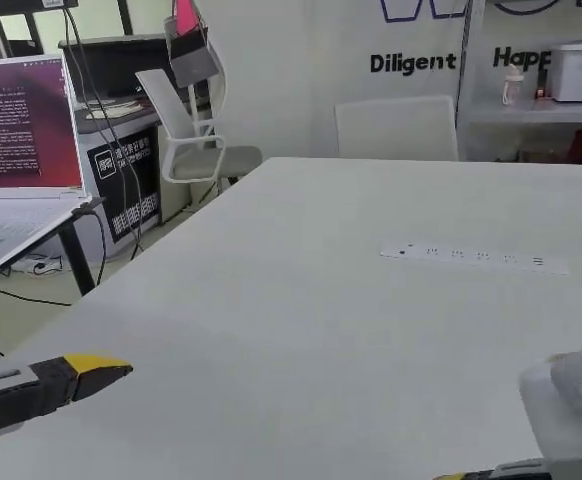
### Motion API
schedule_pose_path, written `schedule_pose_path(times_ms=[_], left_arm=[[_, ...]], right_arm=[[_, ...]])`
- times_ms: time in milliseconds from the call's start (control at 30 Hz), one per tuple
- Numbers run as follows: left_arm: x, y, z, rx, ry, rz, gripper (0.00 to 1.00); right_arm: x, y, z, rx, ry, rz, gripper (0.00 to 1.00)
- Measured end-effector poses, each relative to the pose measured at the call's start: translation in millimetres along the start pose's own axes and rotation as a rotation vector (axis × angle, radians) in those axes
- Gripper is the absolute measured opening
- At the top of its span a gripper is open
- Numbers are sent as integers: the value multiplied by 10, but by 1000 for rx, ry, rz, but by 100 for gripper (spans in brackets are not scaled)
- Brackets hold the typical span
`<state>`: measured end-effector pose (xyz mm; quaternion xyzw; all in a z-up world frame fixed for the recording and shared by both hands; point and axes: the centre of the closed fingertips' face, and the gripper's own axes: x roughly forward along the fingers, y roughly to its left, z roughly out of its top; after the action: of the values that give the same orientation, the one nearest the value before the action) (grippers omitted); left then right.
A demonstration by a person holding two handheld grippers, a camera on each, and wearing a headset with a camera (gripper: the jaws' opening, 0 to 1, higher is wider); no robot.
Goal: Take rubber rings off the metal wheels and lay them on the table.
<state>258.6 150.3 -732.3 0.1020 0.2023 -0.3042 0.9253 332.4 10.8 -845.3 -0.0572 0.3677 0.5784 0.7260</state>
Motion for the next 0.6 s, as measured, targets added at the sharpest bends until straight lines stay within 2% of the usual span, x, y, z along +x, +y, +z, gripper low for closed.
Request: schedule_pose_path(times_ms=[100, 200, 267, 400, 600], left_arm=[[-5, -2, -2, -1, -1, -1, 90], [-2, -6, -2, 0, -3, -3, 89], [8, -24, -15, -3, -2, -11, 89], [19, -46, -32, -1, 0, -23, 89], [53, -11, -76, -9, 2, -40, 90]], right_arm=[[-14, -21, 7, -26, -4, -16, 0], [-39, -40, 25, -37, -17, -29, 7], [-68, -43, 41, -48, -29, -35, 5], [-171, -45, 62, -50, -50, -52, 7], [-377, 37, 152, -85, -103, -84, 12]])
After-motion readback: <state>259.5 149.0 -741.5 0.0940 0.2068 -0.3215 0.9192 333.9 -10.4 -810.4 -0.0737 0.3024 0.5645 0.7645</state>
